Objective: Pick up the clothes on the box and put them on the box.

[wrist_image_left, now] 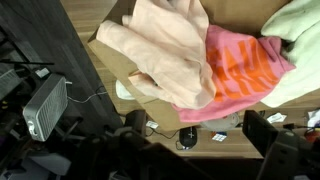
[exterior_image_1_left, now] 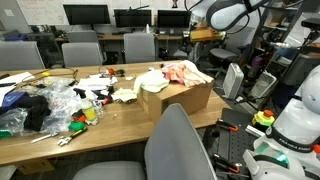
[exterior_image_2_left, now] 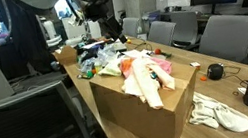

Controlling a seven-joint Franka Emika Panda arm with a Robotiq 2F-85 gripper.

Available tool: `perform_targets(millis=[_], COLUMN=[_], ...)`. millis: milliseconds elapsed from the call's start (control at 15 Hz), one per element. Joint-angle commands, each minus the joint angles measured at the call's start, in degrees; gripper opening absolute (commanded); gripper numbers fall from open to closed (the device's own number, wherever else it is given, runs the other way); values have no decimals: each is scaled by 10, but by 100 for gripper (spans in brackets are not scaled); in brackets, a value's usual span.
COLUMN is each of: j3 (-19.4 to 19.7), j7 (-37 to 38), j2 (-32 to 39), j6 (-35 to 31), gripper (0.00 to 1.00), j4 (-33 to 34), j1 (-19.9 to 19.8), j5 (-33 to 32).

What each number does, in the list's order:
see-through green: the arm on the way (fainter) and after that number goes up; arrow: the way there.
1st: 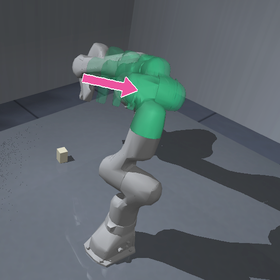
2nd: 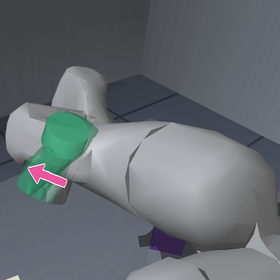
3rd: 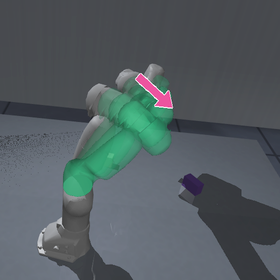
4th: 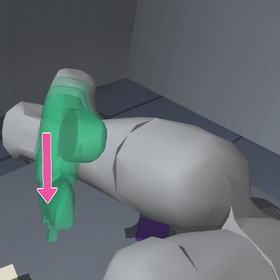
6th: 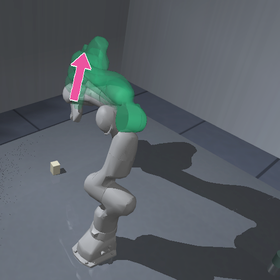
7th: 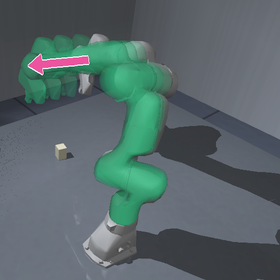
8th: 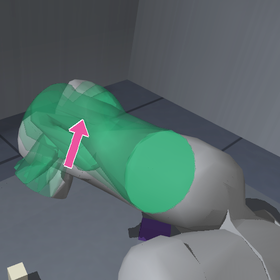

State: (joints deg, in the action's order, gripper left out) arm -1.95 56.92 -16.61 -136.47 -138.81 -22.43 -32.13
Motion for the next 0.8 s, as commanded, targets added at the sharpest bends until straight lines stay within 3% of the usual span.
perform_targets(millis=[0,733], j3=[31,87], j7=[-7,-4], j2=[32,117], j6=[-13,-15], gripper=[100,100], j4=[7,17], j1=[28,50], j5=[13,20])
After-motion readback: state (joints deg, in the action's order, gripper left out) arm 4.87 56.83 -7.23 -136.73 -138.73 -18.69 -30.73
